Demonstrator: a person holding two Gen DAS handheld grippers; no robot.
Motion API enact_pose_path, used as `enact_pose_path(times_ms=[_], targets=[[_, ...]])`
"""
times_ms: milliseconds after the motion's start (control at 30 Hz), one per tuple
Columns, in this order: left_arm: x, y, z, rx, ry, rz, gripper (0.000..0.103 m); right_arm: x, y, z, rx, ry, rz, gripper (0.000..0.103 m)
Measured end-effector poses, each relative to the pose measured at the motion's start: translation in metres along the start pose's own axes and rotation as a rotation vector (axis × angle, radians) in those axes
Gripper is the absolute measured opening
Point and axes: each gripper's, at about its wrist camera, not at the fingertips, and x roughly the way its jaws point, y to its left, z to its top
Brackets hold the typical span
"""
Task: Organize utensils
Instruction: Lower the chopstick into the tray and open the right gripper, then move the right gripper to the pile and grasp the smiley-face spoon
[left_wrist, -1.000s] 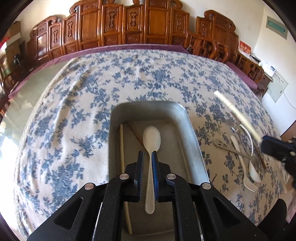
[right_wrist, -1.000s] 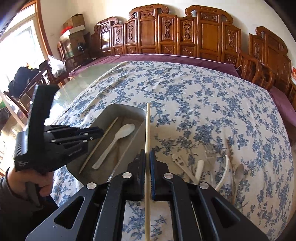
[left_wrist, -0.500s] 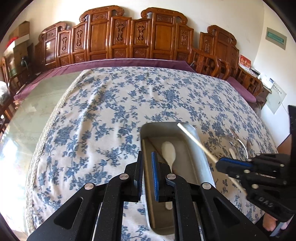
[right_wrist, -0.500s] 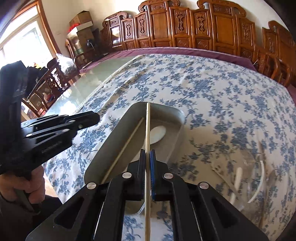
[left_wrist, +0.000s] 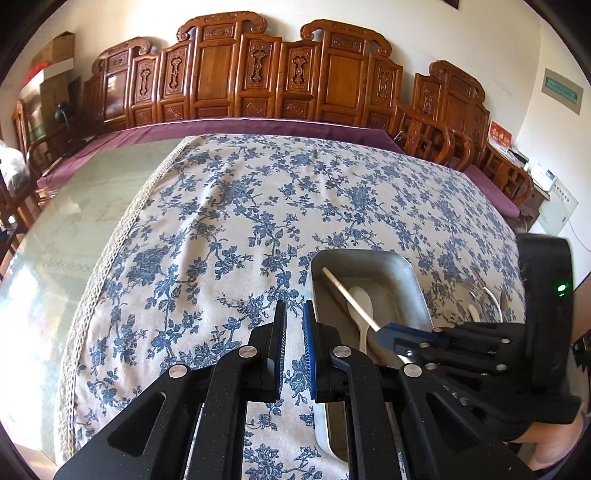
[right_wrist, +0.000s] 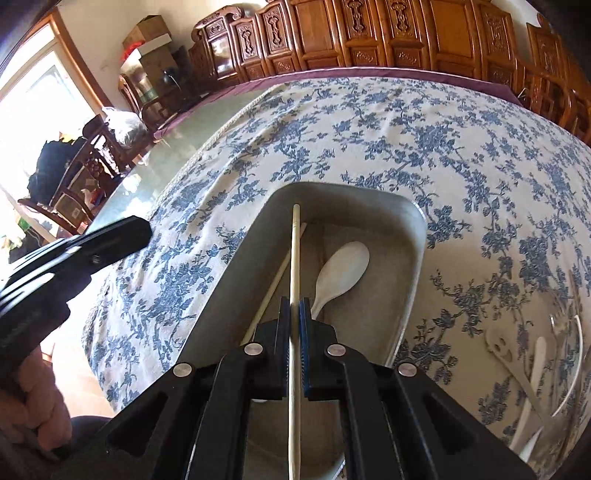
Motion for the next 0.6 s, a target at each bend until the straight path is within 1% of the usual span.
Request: enact_pose_path(times_ms=[233,367,467,533,567,600], targets=[[-0.001,0.000,-0.001,-0.004,-0.003,0.000,0.008,0.014,0.004,-0.004,0.006,0.024,0.020,0.007],[-0.001,0.000,-0.001,0.003,-0.004,-0.002,0.008,0.014,0.003,-0.004,0.004,0.016,0.022,0.008],[-0.001,-0.003,-0.001,0.007,-0.002,-0.007,0.008,0.002,-0.001,-0.004,-0.006,-0.015,0.014,0.008],[-0.002,-0.008,-0.002,0.019,-0.006,-0.019,0.009,-0.014,-0.007,-0.005,-0.014,-0.048,0.004,0.008],[-0.002,-0.011,-0.002,0.025,-0.007,-0.024,0.011,-0.020,-0.009,-0.006,-0.018,-0.060,0.001,0.008],[-0.003,-0.016,-0.002,0.033,-0.012,-0.029,0.016,-0.029,-0.012,-0.007,-0.025,-0.076,-0.005,0.008]])
